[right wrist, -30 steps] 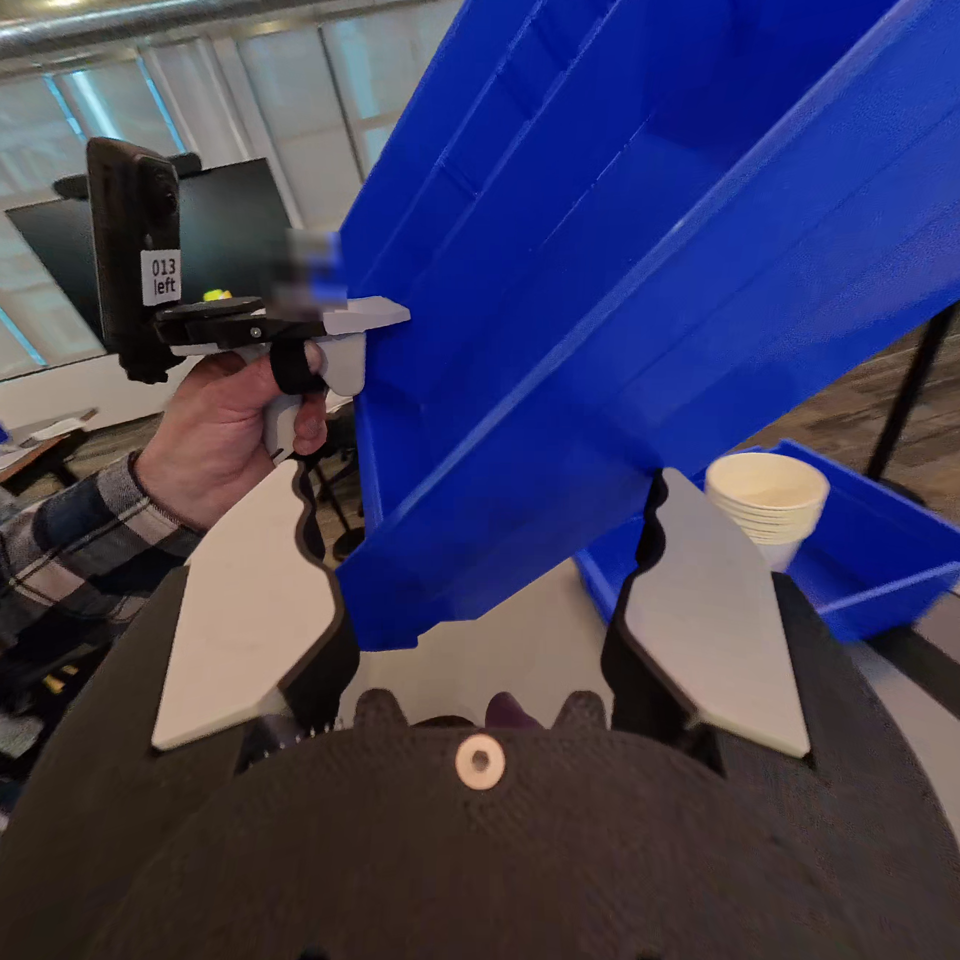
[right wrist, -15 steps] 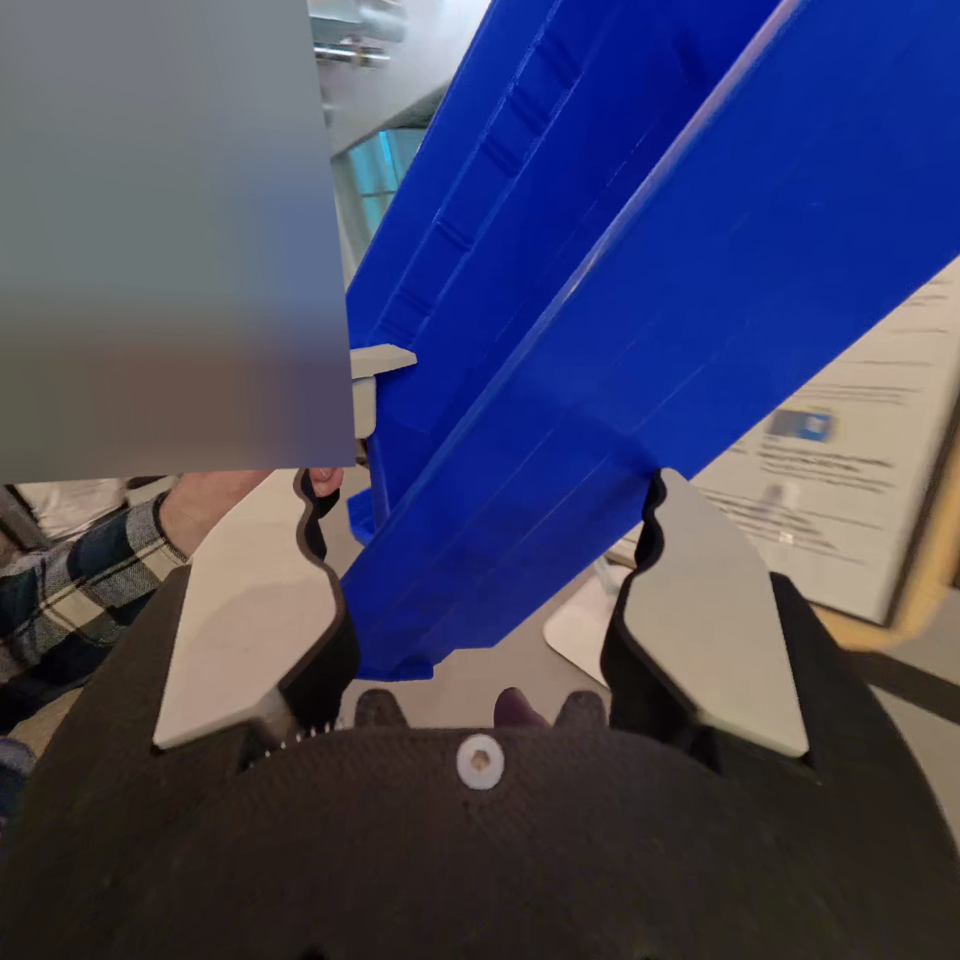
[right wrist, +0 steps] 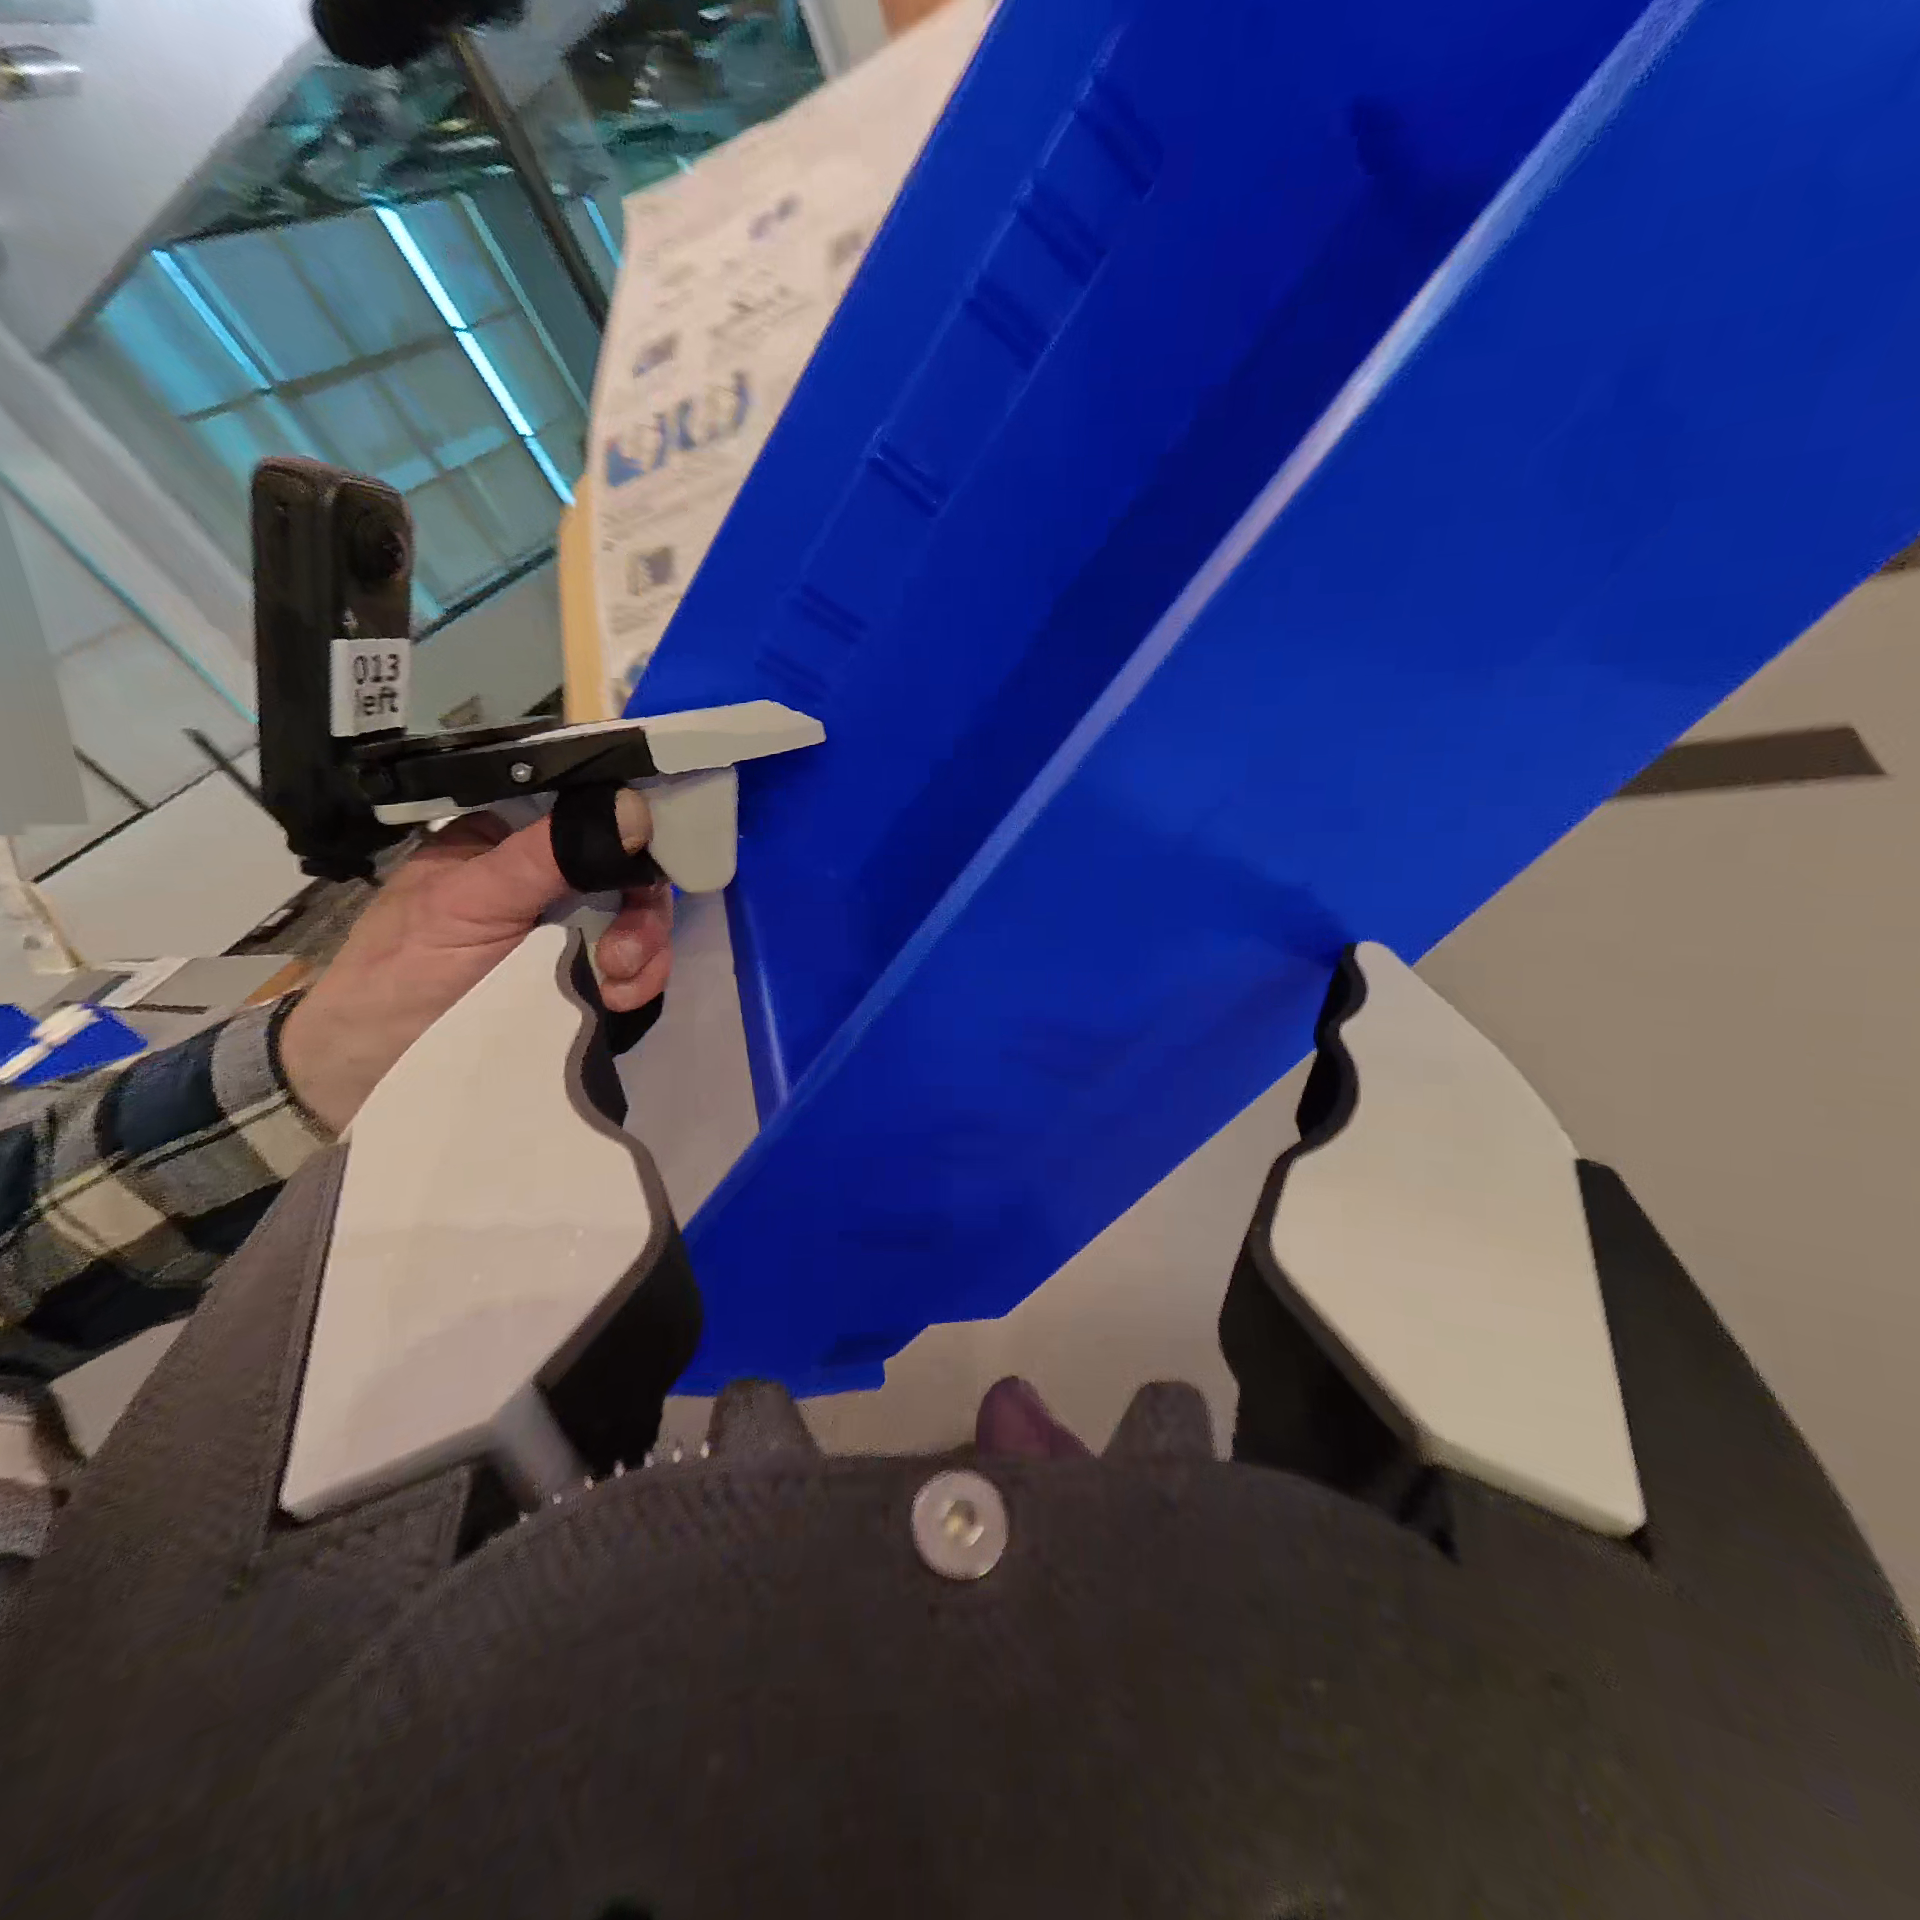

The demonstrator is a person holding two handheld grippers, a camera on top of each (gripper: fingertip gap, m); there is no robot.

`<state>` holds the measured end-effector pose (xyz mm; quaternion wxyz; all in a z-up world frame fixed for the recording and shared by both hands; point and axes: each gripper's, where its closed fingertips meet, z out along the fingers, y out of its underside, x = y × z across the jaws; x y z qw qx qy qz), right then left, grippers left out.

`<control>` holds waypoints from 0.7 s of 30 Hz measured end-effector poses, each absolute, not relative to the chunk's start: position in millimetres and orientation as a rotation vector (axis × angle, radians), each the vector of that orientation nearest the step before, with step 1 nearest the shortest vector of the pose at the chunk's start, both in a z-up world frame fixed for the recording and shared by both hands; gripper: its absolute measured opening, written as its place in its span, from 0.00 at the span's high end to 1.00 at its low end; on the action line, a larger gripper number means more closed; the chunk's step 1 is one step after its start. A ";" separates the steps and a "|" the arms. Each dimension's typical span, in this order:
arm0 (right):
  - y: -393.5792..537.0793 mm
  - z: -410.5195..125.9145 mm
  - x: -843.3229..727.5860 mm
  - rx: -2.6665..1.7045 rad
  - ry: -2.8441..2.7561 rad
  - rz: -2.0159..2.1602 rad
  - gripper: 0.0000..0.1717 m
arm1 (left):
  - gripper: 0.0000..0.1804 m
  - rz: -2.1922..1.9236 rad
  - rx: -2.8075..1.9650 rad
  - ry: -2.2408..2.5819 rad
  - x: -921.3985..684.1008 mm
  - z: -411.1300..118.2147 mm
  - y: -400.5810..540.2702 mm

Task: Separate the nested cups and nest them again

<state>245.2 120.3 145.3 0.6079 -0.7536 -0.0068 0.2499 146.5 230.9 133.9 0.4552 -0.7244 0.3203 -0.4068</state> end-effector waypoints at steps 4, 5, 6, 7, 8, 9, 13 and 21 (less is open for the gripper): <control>124.8 103.4 284.2 -1.804 0.097 0.628 0.29 | 0.93 -0.995 -1.854 0.814 182.3 88.7 233.1; 128.0 93.1 291.1 -1.822 0.118 0.648 0.30 | 0.93 -1.014 -1.883 0.799 188.5 77.0 235.3; 132.0 83.9 296.3 -1.838 0.131 0.663 0.30 | 0.93 -1.000 -1.917 0.799 193.3 64.3 238.2; 136.7 75.1 301.3 -1.852 0.144 0.669 0.29 | 0.93 -0.972 -1.936 0.806 197.4 52.4 241.2; 141.6 67.1 306.3 -1.866 0.156 0.668 0.29 | 0.93 -0.971 -1.961 0.799 201.6 41.4 243.1; 146.3 60.8 310.5 -1.876 0.164 0.673 0.28 | 0.93 -0.967 -1.989 0.790 205.2 31.1 244.7; 163.7 40.0 324.5 -1.914 0.187 0.701 0.28 | 0.94 -0.888 -2.053 0.797 213.6 5.7 252.7; 180.7 5.1 332.1 -2.023 0.190 0.731 0.28 | 0.93 -0.805 -2.134 0.821 218.6 -17.7 261.8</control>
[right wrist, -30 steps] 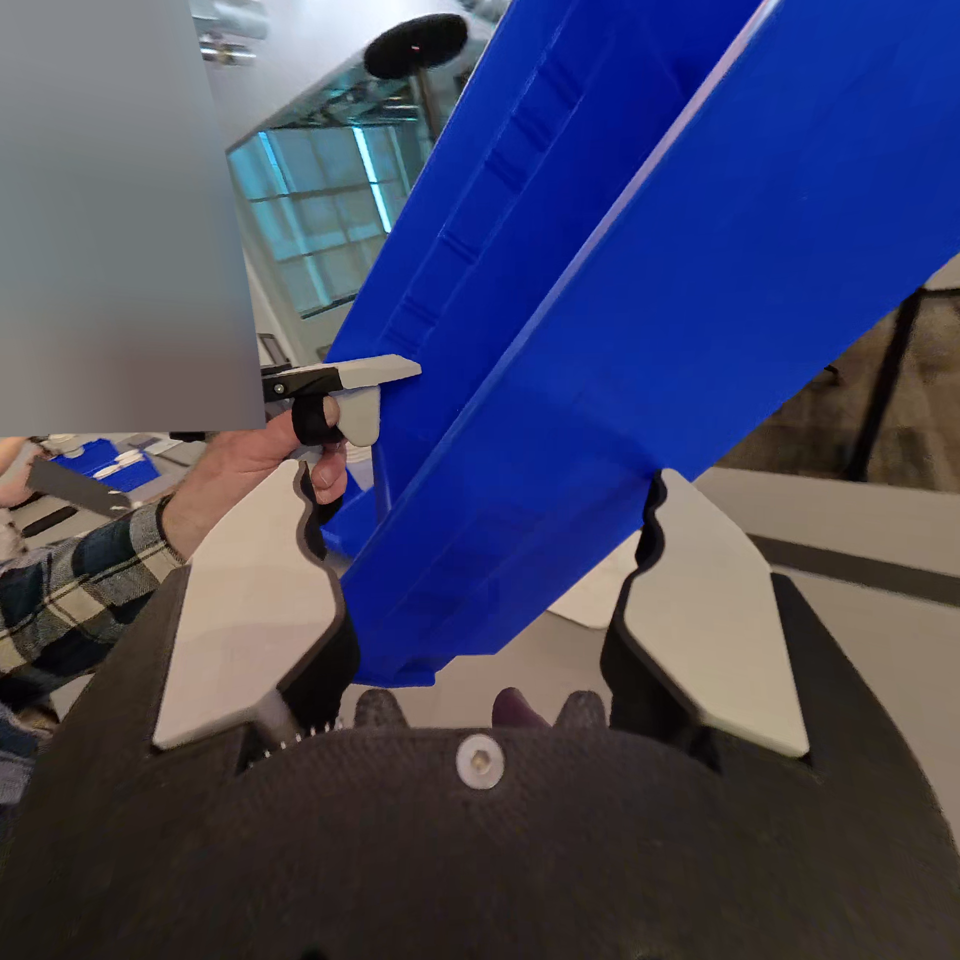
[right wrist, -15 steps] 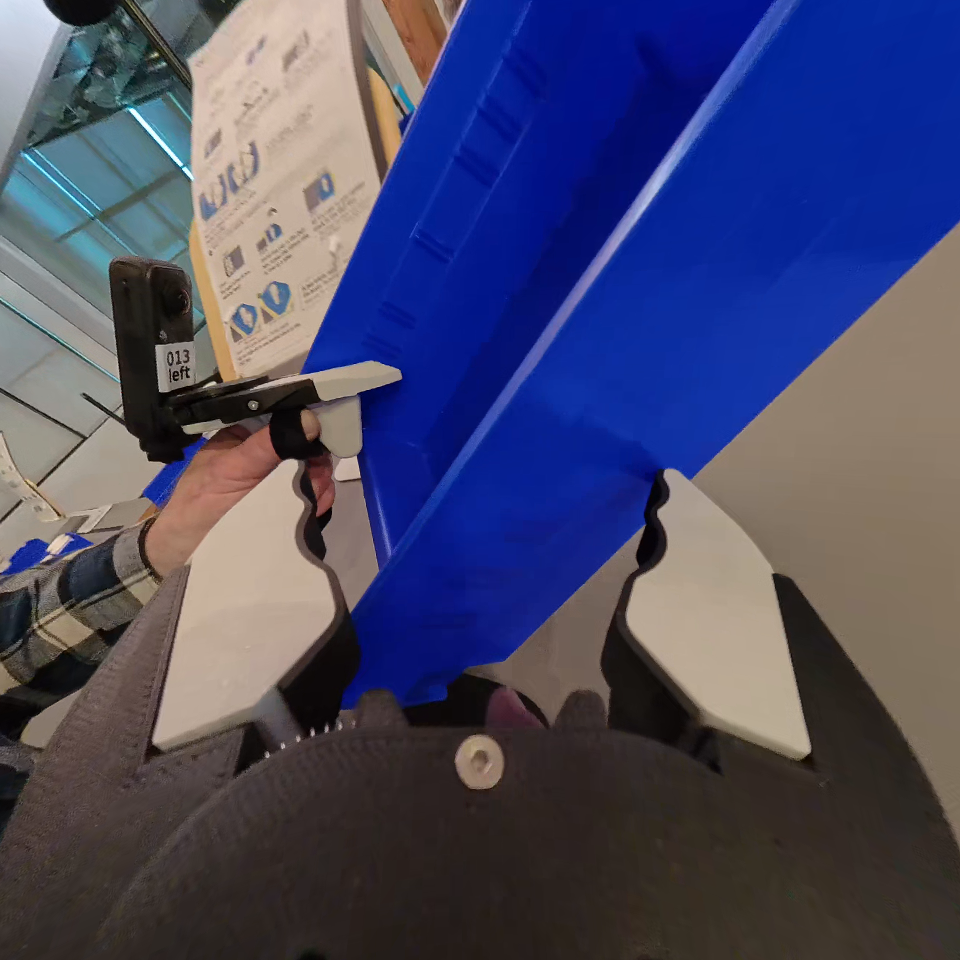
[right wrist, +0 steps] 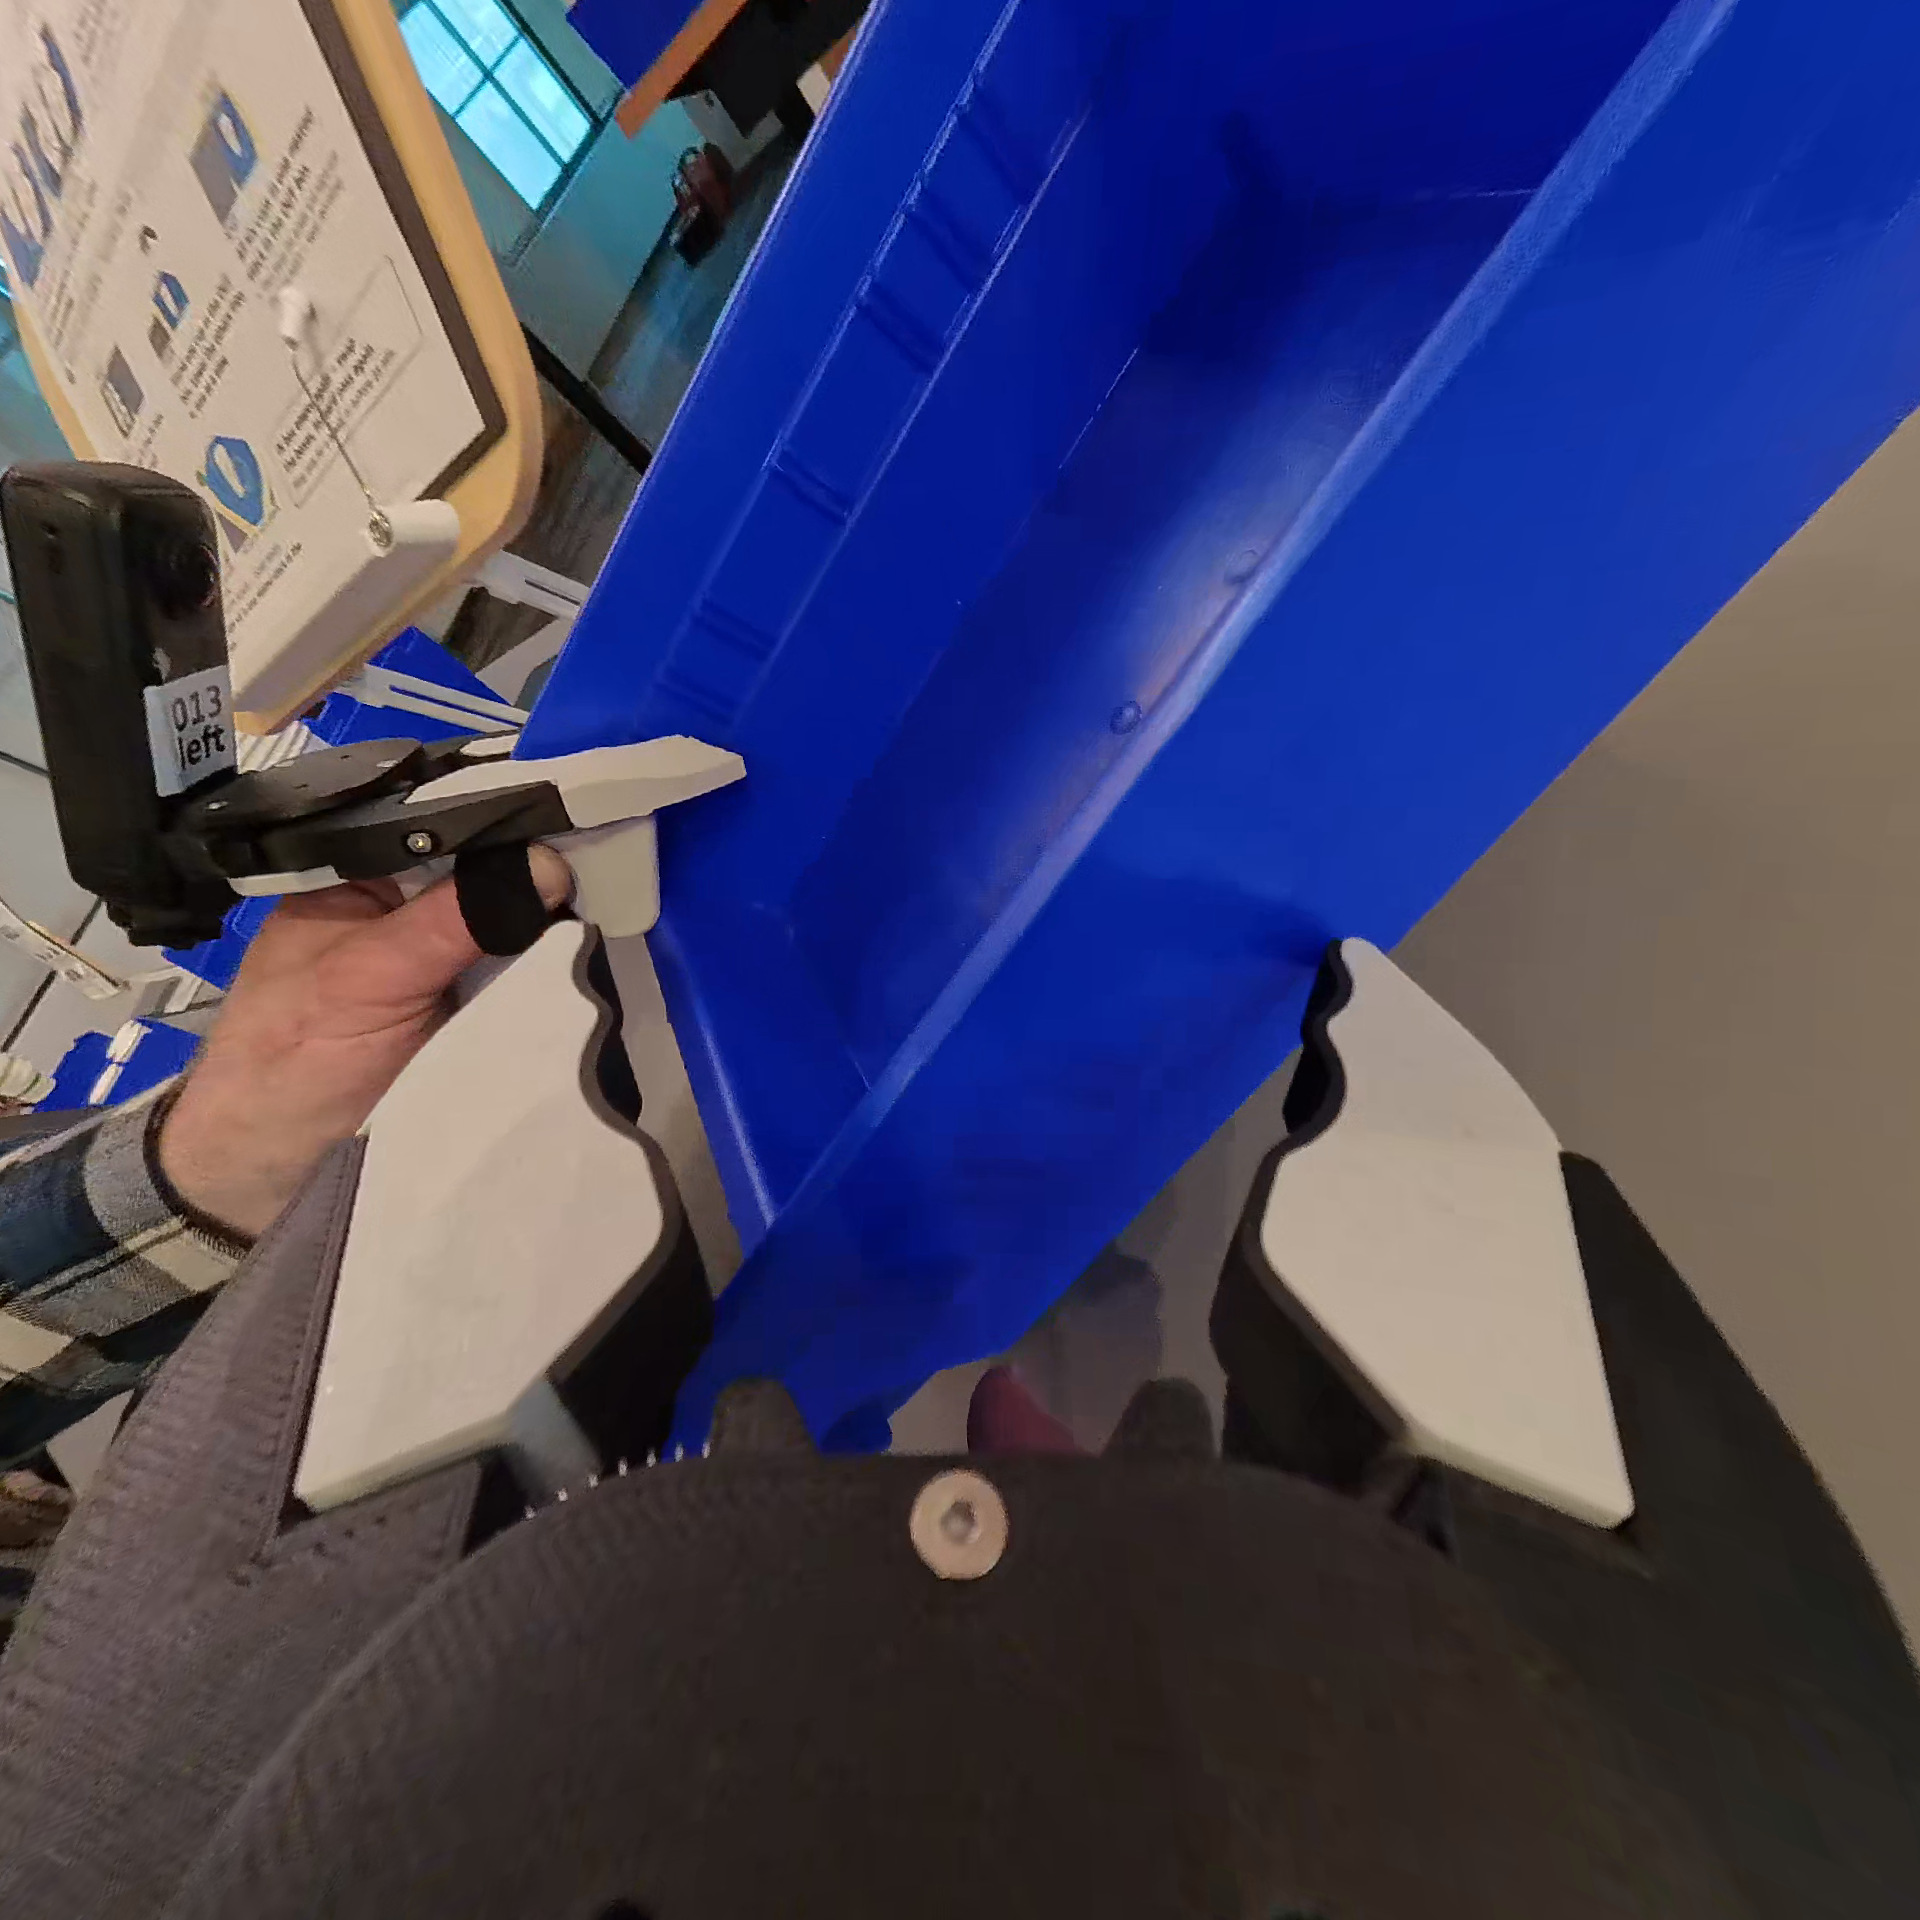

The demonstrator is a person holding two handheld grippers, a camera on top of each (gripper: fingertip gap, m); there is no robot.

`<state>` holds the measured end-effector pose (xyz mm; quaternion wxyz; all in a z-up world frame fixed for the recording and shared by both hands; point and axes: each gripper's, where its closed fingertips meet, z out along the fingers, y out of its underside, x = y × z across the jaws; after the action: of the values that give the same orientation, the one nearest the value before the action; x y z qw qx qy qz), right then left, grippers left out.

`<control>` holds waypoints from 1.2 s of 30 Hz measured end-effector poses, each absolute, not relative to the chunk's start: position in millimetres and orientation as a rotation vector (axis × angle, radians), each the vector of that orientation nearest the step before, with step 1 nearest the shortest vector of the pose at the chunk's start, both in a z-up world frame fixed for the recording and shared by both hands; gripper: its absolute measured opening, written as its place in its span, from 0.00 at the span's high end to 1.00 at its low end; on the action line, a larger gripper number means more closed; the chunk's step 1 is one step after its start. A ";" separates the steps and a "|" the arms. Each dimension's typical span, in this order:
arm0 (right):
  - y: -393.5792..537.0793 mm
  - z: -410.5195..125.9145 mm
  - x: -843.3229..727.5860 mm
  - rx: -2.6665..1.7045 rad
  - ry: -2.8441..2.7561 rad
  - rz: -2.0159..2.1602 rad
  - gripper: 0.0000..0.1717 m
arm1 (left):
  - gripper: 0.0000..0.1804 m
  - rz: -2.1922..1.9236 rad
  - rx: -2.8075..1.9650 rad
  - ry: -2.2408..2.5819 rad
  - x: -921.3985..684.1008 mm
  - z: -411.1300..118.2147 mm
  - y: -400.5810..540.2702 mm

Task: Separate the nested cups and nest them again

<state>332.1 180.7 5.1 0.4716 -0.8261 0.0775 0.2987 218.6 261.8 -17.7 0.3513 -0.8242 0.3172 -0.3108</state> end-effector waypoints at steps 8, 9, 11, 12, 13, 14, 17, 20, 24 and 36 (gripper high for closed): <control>190.9 -15.0 334.8 -2.092 0.199 0.739 0.26 | 0.91 -0.820 -2.201 0.823 219.7 -41.3 260.8; 192.2 -17.7 336.2 -2.101 0.207 0.742 0.26 | 0.90 -0.824 -2.210 0.828 220.5 -44.3 259.5; 194.7 -24.6 337.8 -2.127 0.213 0.751 0.26 | 0.88 -0.853 -2.233 0.828 222.5 -49.9 256.3; 195.7 -28.6 337.7 -2.144 0.215 0.759 0.25 | 0.86 -0.877 -2.237 0.816 223.6 -50.1 255.3; 196.3 -33.1 337.2 -2.164 0.212 0.764 0.25 | 0.85 -0.888 -2.244 0.813 224.2 -50.6 254.8; 196.7 -37.8 336.5 -2.186 0.202 0.764 0.24 | 0.84 -0.904 -2.247 0.806 224.8 -50.3 254.8; 197.6 -42.1 335.0 -2.214 0.172 0.767 0.25 | 0.82 -0.934 -2.245 0.813 223.2 -49.0 254.8; 192.1 -38.0 334.8 -2.226 0.156 0.749 0.29 | 0.79 -0.999 -2.247 0.811 220.3 -45.9 251.8; 170.9 -30.0 334.4 -2.234 0.132 0.591 0.36 | 0.81 -1.042 -2.231 0.781 210.2 -37.8 250.3; 148.1 -44.8 344.7 -2.356 0.077 0.342 0.74 | 0.83 -1.024 -2.270 0.868 210.8 -45.1 230.3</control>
<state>344.7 148.1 -44.8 0.3709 -0.9185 0.0301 0.1335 210.8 230.3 -45.1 0.2496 -0.8335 0.3189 -0.3759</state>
